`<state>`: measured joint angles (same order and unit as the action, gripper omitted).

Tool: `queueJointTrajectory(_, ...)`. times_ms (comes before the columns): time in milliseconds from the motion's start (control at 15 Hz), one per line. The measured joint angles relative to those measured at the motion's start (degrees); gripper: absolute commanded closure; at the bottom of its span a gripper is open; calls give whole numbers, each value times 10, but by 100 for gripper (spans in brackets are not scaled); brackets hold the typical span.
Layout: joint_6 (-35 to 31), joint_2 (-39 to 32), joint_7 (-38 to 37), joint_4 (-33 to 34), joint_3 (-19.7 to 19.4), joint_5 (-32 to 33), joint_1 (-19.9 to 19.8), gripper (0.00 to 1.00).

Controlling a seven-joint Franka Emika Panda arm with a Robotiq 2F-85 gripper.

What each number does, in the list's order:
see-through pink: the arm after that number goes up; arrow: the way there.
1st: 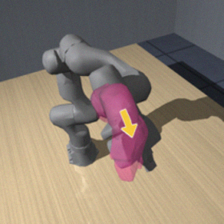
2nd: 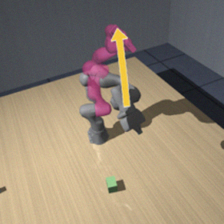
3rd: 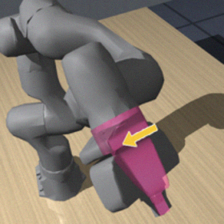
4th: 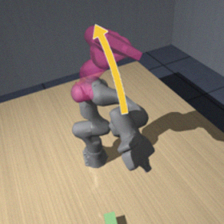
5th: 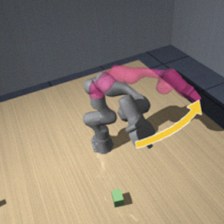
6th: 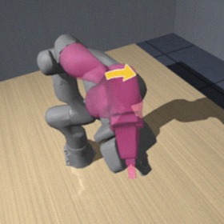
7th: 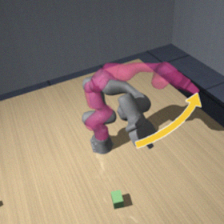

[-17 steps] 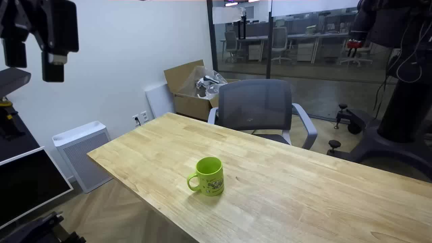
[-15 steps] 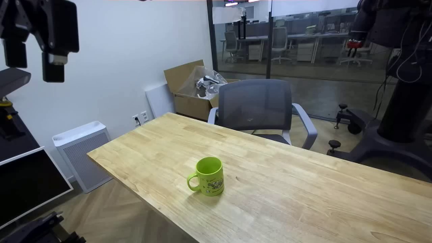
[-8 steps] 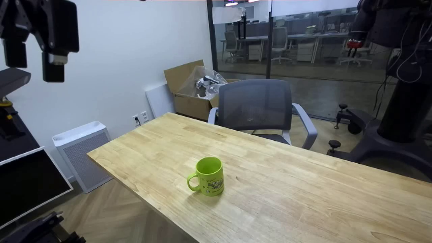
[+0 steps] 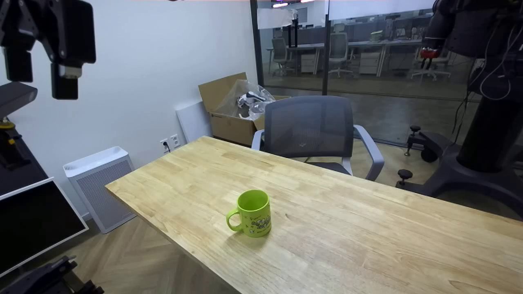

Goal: Move the yellow mug to the right

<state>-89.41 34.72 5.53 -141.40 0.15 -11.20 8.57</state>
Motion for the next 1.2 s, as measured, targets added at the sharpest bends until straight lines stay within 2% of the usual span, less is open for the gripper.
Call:
queueJointTrajectory(267, -24, -4, 3, -2, 3, 1, -9, 0)
queueJointTrajectory(733, -213, -57, 5, -5, -2, 27, -53, 0)
queueJointTrajectory(1200, -350, -165, 5, -4, -23, 39, -92, 0)
